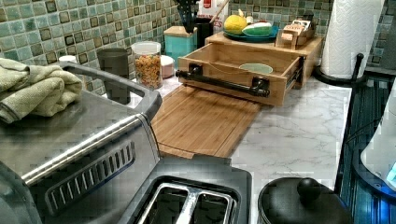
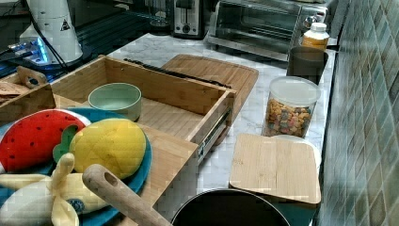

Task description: Close the drawer.

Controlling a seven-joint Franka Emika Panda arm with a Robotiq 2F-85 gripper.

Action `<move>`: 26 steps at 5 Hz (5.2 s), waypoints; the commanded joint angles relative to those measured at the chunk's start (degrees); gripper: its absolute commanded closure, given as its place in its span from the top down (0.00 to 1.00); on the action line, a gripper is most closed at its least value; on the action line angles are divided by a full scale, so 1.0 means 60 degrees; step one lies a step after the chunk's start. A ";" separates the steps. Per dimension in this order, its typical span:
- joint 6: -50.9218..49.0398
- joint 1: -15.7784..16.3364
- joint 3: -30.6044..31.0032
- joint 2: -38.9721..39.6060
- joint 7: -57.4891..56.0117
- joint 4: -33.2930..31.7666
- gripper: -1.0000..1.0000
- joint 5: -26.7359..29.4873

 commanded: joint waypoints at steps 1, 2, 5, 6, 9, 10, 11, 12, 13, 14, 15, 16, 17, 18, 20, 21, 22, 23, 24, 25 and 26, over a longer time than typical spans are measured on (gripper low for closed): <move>0.1258 0.0277 0.0305 -0.0633 -0.3255 -0.1465 0.00 0.0413; 0.1311 0.0359 0.0455 -0.0366 -0.3994 -0.1495 0.00 -0.0070; 0.3546 0.0597 0.0619 -0.0007 -0.3802 -0.3044 0.00 -0.1894; 0.4047 0.0527 0.0611 0.0260 -0.3821 -0.3238 0.00 -0.1636; 0.5386 0.0598 0.0501 0.0574 -0.3294 -0.3973 0.00 -0.2796; 0.5325 0.0611 0.0538 0.0618 -0.2985 -0.3928 0.00 -0.2851; 0.5584 0.0465 0.0361 0.0724 -0.3368 -0.3941 0.00 -0.2883; 0.5591 0.0122 0.0338 0.0730 -0.4298 -0.3922 0.00 -0.2418; 0.5317 -0.0338 0.0216 0.0719 -0.5394 -0.3819 0.00 -0.1882; 0.5549 -0.0485 -0.0250 0.0658 -0.6545 -0.3908 0.00 -0.1497; 0.5314 -0.1124 -0.0342 0.0739 -0.7739 -0.3615 0.00 -0.0965; 0.5288 -0.1916 -0.0243 0.0940 -0.7912 -0.3358 0.00 -0.0915; 0.5183 -0.2152 -0.0631 0.1006 -0.7985 -0.3019 0.00 -0.0668; 0.5212 -0.2272 -0.1124 0.1244 -0.7676 -0.2505 0.00 -0.0989; 0.4800 -0.2844 -0.1768 0.2205 -0.8899 -0.0999 0.00 -0.0276; 0.4846 -0.3214 -0.1929 0.2513 -0.9473 -0.0424 0.00 -0.0289; 0.4422 -0.3634 -0.1911 0.2668 -0.9660 0.0181 0.00 -0.0476; 0.4393 -0.3779 -0.1978 0.2537 -0.9932 0.0261 0.00 -0.0567; 0.4493 -0.3909 -0.1931 0.2344 -1.0007 0.0123 0.00 -0.0464; 0.5395 -0.4005 -0.1907 0.1888 -1.0401 -0.0617 0.00 -0.0099; 0.5396 -0.4056 -0.1855 0.1884 -1.0385 -0.0615 0.00 -0.0121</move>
